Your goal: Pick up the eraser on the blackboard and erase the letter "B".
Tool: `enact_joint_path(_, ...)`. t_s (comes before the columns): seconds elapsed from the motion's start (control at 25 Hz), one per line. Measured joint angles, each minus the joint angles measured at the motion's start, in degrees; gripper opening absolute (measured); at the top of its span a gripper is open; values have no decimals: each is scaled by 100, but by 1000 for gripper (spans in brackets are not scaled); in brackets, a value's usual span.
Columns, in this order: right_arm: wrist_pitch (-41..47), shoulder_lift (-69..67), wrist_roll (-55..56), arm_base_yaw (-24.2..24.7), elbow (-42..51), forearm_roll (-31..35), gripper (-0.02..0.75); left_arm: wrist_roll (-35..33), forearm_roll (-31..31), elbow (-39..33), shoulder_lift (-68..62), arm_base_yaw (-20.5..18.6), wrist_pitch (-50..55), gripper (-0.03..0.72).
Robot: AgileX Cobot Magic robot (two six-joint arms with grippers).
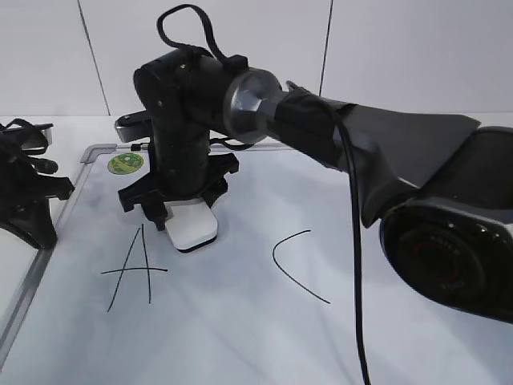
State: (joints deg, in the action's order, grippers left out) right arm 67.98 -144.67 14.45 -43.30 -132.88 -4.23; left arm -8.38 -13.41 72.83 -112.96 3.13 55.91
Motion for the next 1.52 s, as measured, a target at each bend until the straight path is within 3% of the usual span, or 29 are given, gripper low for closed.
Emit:
enact_joint_path(0.48, -157, -50, 126, 1315, -34, -280, 548, 0, -33, 0, 0, 0, -57, 20)
enact_joint_path(0.72, -134, -50, 108, 1455, -34, -385, 548, 0, -33, 0, 0, 0, -78, 20)
enact_joint_path(1.04, -134, -58, -364, 1189, -44, -463, 548, 0, -33, 0, 0, 0, -78, 20)
enact_joint_path(1.24, -86, -62, -425, 643, -44, -470, 548, 0, -10, 0, 0, 0, -78, 20)
enact_joint_path(1.52, -97, -62, -500, -32, -44, 43, 548, 0, -10, 0, 0, 0, -78, 20)
